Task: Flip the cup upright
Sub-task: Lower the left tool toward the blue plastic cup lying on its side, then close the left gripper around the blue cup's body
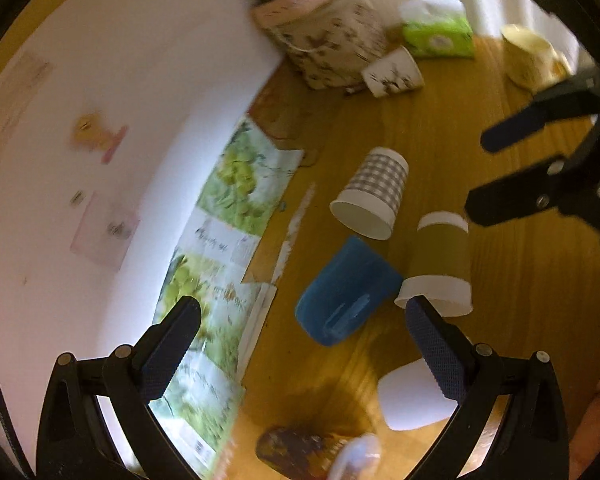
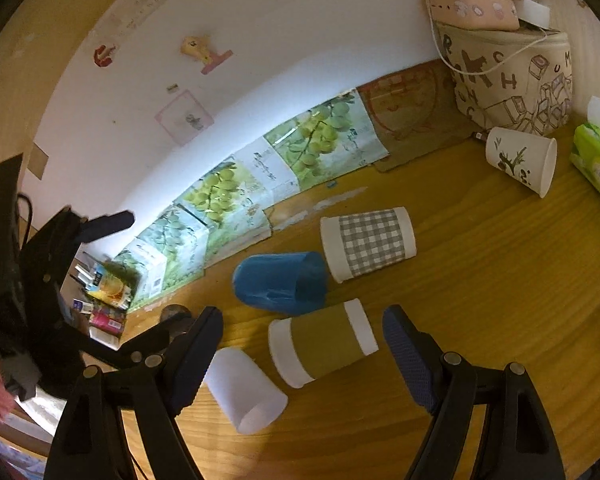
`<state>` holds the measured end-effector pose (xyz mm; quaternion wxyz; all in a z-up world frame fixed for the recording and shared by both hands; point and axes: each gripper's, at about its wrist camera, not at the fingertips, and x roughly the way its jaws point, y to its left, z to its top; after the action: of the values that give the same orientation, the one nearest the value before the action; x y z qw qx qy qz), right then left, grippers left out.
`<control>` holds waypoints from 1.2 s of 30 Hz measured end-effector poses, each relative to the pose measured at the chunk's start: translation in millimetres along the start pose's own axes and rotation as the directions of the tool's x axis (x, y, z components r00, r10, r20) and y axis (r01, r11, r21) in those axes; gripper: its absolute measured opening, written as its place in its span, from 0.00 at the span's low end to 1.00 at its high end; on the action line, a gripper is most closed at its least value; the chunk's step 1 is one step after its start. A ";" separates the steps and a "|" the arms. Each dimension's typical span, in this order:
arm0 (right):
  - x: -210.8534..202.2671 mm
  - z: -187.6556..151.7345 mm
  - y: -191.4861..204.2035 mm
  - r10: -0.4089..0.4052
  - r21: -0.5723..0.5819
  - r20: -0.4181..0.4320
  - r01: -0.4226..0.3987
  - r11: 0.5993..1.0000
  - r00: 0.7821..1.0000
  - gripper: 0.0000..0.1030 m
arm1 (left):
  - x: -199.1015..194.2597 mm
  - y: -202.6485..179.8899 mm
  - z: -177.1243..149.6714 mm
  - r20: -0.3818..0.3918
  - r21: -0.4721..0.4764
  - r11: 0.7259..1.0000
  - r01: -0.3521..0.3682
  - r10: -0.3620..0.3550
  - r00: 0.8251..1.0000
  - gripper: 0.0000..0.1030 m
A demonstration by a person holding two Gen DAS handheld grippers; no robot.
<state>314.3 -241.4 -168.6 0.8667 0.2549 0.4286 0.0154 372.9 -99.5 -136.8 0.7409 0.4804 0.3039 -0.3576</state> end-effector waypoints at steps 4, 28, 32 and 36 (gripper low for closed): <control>4.7 -4.5 -6.8 0.008 0.005 -0.015 -0.008 1.000 1.000 0.80 | 21.5 -5.5 3.5 0.001 0.109 0.994 0.013 -0.014 1.000 0.99; 26.2 -23.1 -14.8 -0.013 -0.037 -0.071 0.010 0.999 0.997 0.80 | 108.4 -31.7 -2.6 -0.082 0.455 0.870 0.192 -0.175 0.981 0.99; 27.3 -22.4 -14.5 -0.008 -0.027 -0.077 0.006 1.000 0.997 0.80 | 119.9 -36.0 -4.7 -0.126 0.459 0.856 0.240 -0.205 0.971 0.99; 28.1 -21.6 -14.8 -0.005 -0.017 -0.082 0.004 1.000 0.997 0.80 | 126.4 -37.7 -7.7 -0.156 0.463 0.839 0.287 -0.241 0.958 0.97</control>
<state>313.1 -238.2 -206.9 0.8506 0.2459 0.4640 0.0275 411.9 -133.1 -258.5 0.5272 0.6185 0.3026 -0.4980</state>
